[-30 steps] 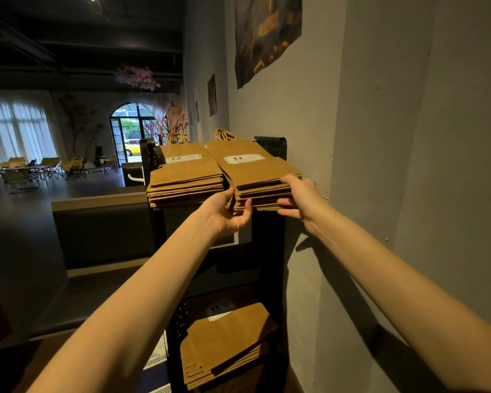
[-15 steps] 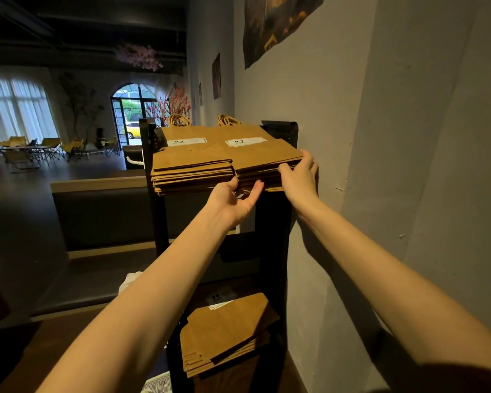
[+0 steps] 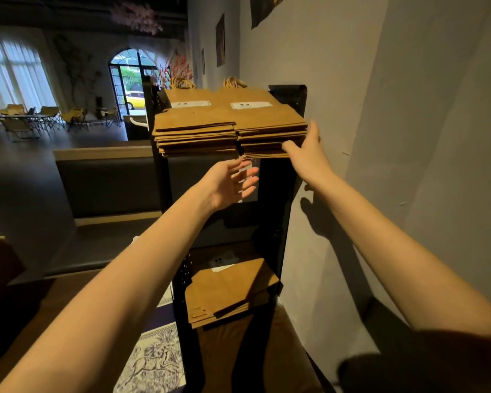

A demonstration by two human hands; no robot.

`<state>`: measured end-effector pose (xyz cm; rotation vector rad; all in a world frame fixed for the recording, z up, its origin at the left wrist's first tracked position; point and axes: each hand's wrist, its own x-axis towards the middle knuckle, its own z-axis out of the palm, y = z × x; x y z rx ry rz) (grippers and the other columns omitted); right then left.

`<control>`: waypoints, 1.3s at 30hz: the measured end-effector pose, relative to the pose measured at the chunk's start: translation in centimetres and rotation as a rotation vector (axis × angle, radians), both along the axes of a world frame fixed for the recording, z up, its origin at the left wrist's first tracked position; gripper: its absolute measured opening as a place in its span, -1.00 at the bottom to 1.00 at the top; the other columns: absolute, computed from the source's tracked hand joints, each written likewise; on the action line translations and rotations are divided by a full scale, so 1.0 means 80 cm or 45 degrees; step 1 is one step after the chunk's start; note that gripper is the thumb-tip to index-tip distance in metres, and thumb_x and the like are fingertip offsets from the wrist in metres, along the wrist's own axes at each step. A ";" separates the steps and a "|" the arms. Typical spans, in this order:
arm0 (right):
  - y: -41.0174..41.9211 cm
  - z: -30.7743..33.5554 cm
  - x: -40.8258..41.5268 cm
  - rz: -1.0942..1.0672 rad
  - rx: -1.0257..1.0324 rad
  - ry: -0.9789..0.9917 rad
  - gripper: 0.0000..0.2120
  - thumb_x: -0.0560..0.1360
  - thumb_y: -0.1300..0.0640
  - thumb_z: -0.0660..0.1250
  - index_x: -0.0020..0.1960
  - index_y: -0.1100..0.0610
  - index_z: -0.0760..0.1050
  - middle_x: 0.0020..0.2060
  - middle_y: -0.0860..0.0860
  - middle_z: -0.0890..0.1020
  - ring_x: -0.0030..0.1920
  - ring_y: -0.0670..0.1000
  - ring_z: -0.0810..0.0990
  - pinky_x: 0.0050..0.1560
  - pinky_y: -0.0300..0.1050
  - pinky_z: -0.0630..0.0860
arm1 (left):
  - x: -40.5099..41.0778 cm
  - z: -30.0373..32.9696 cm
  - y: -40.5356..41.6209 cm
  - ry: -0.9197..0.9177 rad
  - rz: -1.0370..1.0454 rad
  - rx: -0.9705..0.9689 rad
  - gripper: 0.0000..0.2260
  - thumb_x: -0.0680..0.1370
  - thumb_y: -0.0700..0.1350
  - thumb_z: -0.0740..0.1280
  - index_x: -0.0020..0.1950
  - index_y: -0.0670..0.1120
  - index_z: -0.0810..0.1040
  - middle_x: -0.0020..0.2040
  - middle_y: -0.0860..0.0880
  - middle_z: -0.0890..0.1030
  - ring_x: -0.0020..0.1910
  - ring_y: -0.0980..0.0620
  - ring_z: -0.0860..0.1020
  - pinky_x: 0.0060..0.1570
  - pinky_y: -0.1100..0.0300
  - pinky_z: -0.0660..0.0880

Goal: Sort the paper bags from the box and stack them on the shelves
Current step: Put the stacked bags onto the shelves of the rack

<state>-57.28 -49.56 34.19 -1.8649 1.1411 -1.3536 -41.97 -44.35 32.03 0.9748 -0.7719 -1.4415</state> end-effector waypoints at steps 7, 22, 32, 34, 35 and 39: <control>0.049 -0.053 0.022 -0.040 -0.199 0.011 -0.67 0.56 0.17 0.24 0.31 0.13 0.33 0.24 0.05 0.39 0.10 -0.07 0.47 0.01 -0.27 0.47 | 0.026 -0.029 0.040 -0.370 0.110 -0.149 -0.81 0.64 -0.09 0.11 0.02 -0.07 0.51 -0.21 -0.02 0.58 -0.24 0.07 0.55 -0.16 0.21 0.50; 0.102 -0.255 0.162 0.438 0.311 0.455 -0.81 0.58 0.13 0.17 0.18 0.10 0.42 -0.01 0.04 0.56 -0.15 -0.01 0.51 -0.26 -0.16 0.39 | 0.138 -0.208 0.148 -0.743 0.525 0.261 -0.89 0.60 -0.16 0.20 -0.10 -0.08 0.46 -0.21 -0.03 0.52 -0.26 0.07 0.46 -0.22 0.27 0.39; 0.134 -0.370 0.230 0.676 1.054 0.874 -0.30 0.59 -0.05 0.16 0.52 0.26 -0.10 0.34 0.15 0.34 0.24 0.15 0.41 -0.05 -0.09 0.36 | 0.186 -0.355 0.194 -1.049 0.408 0.922 0.09 0.14 0.42 0.43 0.45 -0.21 0.19 0.40 -0.22 0.27 0.41 -0.19 0.25 0.38 -0.06 0.27; 0.138 -0.383 0.236 0.669 1.201 0.895 -0.24 0.59 -0.05 0.16 0.52 0.25 -0.23 0.44 0.17 0.22 0.36 0.17 0.32 0.15 -0.08 0.34 | 0.184 -0.377 0.201 -1.101 0.312 1.027 0.02 0.26 0.32 0.46 0.48 -0.23 0.12 0.44 -0.22 0.22 0.45 -0.19 0.17 0.41 -0.01 0.21; 0.139 -0.389 0.239 0.664 1.247 0.893 -0.22 0.60 -0.04 0.16 0.52 0.25 -0.28 0.48 0.17 0.16 0.40 0.18 0.27 0.24 -0.07 0.31 | 0.185 -0.388 0.205 -1.110 0.302 1.041 -0.04 0.31 0.26 0.47 0.48 -0.23 0.13 0.44 -0.22 0.23 0.45 -0.18 0.17 0.41 0.01 0.21; 0.137 -0.404 0.250 0.576 1.311 0.763 -0.22 0.60 0.02 0.17 0.51 0.25 -0.30 0.48 0.18 0.15 0.41 0.19 0.26 0.28 -0.06 0.29 | 0.192 -0.418 0.211 -0.995 0.291 0.987 0.03 0.11 0.31 0.42 0.44 -0.14 0.20 0.34 -0.16 0.37 0.37 -0.13 0.30 0.34 -0.07 0.32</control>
